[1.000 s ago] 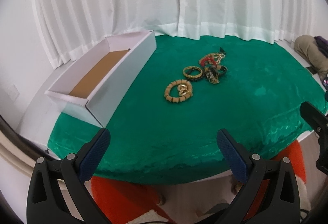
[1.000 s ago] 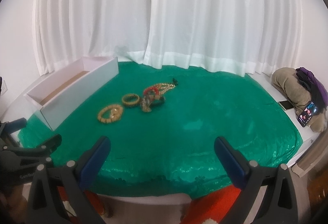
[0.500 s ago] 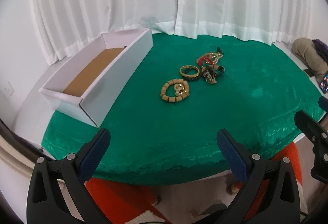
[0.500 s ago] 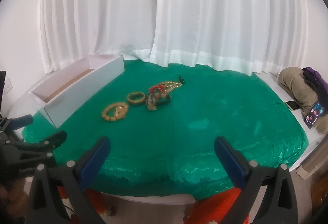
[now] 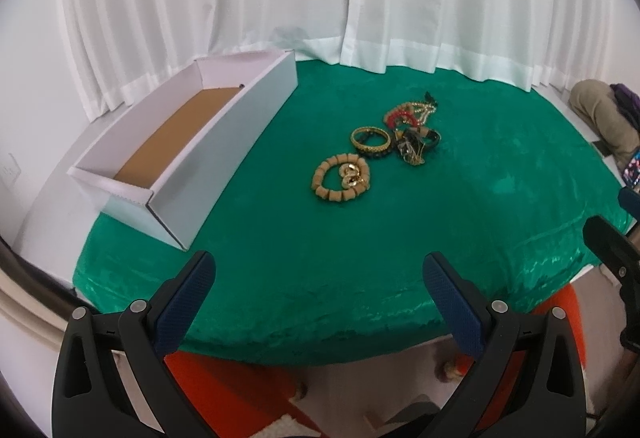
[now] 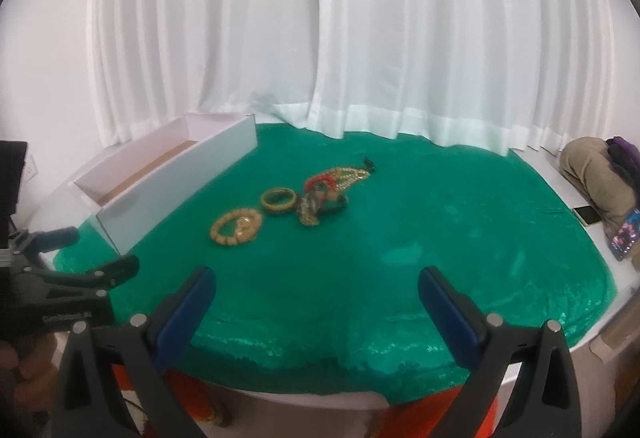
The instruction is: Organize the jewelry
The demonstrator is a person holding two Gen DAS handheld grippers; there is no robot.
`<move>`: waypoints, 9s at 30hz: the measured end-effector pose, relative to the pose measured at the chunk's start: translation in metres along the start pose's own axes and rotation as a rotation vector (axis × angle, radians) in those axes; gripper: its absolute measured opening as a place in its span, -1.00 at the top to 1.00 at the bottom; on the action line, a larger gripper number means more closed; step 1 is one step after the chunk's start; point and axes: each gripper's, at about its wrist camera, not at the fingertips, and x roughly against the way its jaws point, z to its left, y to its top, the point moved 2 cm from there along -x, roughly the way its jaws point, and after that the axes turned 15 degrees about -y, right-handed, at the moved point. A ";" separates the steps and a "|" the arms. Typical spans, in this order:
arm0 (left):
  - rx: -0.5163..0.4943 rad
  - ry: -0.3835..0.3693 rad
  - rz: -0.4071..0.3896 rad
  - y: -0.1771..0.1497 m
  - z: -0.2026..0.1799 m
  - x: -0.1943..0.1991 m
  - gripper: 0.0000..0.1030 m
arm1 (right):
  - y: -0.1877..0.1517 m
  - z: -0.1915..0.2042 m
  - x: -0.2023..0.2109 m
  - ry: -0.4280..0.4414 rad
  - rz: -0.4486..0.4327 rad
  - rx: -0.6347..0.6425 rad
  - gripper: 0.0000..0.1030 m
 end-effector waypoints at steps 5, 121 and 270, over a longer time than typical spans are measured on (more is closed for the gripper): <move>-0.001 -0.021 0.013 0.006 0.002 -0.008 -0.99 | -0.001 0.001 -0.009 0.036 0.027 0.007 -1.00; 0.523 0.173 0.163 0.185 0.320 -0.097 -0.35 | 0.239 0.354 -0.227 0.678 0.309 0.358 0.79; 0.256 -0.236 0.283 0.116 0.057 -0.187 0.51 | 0.077 0.019 -0.287 0.203 0.548 0.078 0.80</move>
